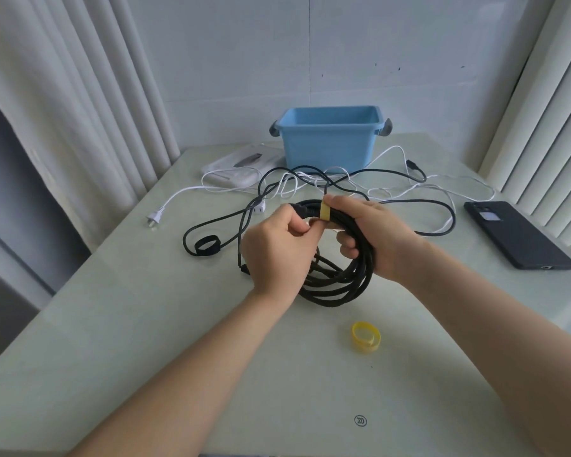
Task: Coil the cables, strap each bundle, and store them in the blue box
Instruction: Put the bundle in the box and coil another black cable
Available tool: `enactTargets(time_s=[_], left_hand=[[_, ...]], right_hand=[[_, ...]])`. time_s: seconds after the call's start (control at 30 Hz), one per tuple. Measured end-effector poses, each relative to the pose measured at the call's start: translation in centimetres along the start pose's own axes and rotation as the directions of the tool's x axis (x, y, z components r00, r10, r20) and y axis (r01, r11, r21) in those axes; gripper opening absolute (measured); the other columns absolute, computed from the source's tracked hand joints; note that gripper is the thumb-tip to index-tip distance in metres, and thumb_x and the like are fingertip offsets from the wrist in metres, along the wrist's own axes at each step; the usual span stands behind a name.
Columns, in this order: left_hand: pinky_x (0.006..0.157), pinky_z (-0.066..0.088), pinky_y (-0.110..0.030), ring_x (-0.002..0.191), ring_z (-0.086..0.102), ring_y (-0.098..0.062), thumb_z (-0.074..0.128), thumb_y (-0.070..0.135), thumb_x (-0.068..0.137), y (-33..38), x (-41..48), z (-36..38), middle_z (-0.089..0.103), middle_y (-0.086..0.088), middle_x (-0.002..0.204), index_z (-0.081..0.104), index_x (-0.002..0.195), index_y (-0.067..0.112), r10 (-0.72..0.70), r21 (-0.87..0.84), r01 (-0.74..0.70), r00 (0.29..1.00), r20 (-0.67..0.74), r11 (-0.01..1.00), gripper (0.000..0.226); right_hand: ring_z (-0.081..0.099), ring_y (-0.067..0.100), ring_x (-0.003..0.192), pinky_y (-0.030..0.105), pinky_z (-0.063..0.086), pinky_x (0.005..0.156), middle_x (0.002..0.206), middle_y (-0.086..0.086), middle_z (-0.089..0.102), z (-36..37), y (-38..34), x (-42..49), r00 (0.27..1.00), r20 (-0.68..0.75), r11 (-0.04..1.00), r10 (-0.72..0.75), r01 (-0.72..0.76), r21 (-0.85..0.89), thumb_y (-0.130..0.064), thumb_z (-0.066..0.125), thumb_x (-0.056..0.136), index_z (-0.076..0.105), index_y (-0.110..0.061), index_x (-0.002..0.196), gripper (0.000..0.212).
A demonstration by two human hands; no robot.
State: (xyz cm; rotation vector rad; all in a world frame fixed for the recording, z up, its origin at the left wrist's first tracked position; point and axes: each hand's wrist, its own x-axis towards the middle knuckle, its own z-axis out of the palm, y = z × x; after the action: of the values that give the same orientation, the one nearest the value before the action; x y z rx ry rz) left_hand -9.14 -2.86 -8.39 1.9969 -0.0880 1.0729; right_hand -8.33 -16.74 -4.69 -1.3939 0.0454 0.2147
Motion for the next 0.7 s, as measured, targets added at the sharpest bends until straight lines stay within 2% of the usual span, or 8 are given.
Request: enactTargets(time_s=[0.07, 0.13, 0.2, 0.27, 0.37, 0.57, 0.63, 0.7], left_hand=[[0.047, 0.036, -0.031, 0.057, 0.054, -0.020, 0.089, 0.034, 0.064, -0.7, 0.6, -0.5, 0.056, 0.006, 0.061, 0.058, 0.062, 0.018, 0.277, 0.197, -0.257, 0.957, -0.080, 0.946, 0.035], [0.061, 0.042, -0.037, 0.076, 0.057, -0.025, 0.084, 0.038, 0.068, -1.2, 1.6, -0.8, 0.060, -0.001, 0.080, 0.065, 0.079, 0.015, 0.435, 0.235, -0.415, 0.900, -0.038, 0.879, 0.032], [0.083, 0.048, -0.039, 0.099, 0.061, -0.027, 0.078, 0.036, 0.074, -1.7, 2.4, -0.8, 0.066, -0.002, 0.105, 0.069, 0.106, 0.013, 0.457, 0.131, -0.471, 0.881, 0.123, 0.872, 0.041], [0.092, 0.051, -0.040, 0.109, 0.064, -0.020, 0.069, 0.037, 0.079, -2.1, 2.7, -0.9, 0.068, 0.003, 0.120, 0.064, 0.125, 0.016, 0.389, -0.012, -0.406, 0.865, 0.316, 0.914, 0.051], [0.080, 0.055, -0.036, 0.091, 0.068, -0.013, 0.068, 0.042, 0.083, -2.4, 2.9, -0.9, 0.072, 0.007, 0.109, 0.063, 0.125, 0.020, 0.324, -0.140, -0.292, 0.842, 0.431, 0.946, 0.048], [0.077, 0.049, -0.029, 0.087, 0.063, -0.014, 0.077, 0.024, 0.085, -1.6, 4.0, -1.4, 0.065, 0.013, 0.096, 0.053, 0.133, 0.018, 0.387, -0.154, -0.361, 0.764, 0.516, 0.920, 0.054], [0.074, 0.041, -0.021, 0.081, 0.052, -0.003, 0.074, 0.023, 0.088, -0.7, 5.1, -1.7, 0.053, 0.023, 0.088, 0.048, 0.140, 0.022, 0.397, -0.177, -0.364, 0.721, 0.568, 0.915, 0.058], [0.075, 0.040, -0.024, 0.082, 0.050, -0.003, 0.072, 0.027, 0.090, 0.2, 6.7, -1.9, 0.051, 0.017, 0.089, 0.042, 0.144, 0.025, 0.395, -0.193, -0.355, 0.683, 0.615, 0.915, 0.062]], right_hand=[[0.034, 0.015, 0.046, 0.021, 0.035, 0.037, 0.083, 0.011, 0.070, -0.1, -0.1, -0.1, 0.999, 0.037, 1.000, 0.001, 0.000, -0.025, -0.032, 0.065, 0.094, 0.064, -0.013, 0.085, 0.021], [0.035, 0.015, 0.046, 0.021, 0.036, 0.037, 0.081, 0.011, 0.071, -0.2, -0.3, -0.2, 0.998, 0.064, 0.998, 0.004, 0.000, -0.067, -0.033, 0.064, 0.095, 0.066, -0.016, 0.083, 0.022], [0.037, 0.015, 0.046, 0.022, 0.039, 0.038, 0.083, 0.012, 0.071, -0.3, -0.5, -0.3, 0.996, 0.091, 0.994, 0.023, -0.013, -0.110, -0.036, 0.063, 0.095, 0.069, -0.016, 0.086, 0.022], [0.040, 0.015, 0.046, 0.024, 0.042, 0.042, 0.087, 0.016, 0.072, -0.5, -0.6, -0.3, 0.989, 0.138, 0.988, 0.048, -0.027, -0.152, -0.038, 0.061, 0.096, 0.068, -0.013, 0.097, 0.026], [0.046, 0.017, 0.049, 0.028, 0.047, 0.047, 0.083, 0.017, 0.069, -0.9, -0.8, -0.2, 0.982, 0.187, 0.979, 0.008, 0.030, -0.200, -0.034, 0.058, 0.099, 0.068, -0.010, 0.101, 0.026], [0.059, 0.023, 0.068, 0.035, 0.057, 0.064, 0.092, 0.015, 0.074, -1.8, -2.2, -0.7, 0.945, 0.314, 0.875, -0.087, 0.223, -0.430, -0.027, 0.055, 0.101, 0.069, -0.005, 0.106, 0.026], [0.060, 0.026, 0.065, 0.038, 0.057, 0.063, 0.083, 0.013, 0.072, -1.9, -3.3, -1.0, 0.920, 0.384, 0.813, -0.078, 0.282, -0.510, -0.027, 0.061, 0.098, 0.067, 0.000, 0.098, 0.027], [0.059, 0.029, 0.063, 0.050, 0.058, 0.068, 0.073, 0.012, 0.063, -2.1, -4.3, -0.8, 0.916, 0.394, 0.755, -0.077, 0.312, -0.577, -0.035, 0.065, 0.094, 0.063, -0.001, 0.087, 0.035]])
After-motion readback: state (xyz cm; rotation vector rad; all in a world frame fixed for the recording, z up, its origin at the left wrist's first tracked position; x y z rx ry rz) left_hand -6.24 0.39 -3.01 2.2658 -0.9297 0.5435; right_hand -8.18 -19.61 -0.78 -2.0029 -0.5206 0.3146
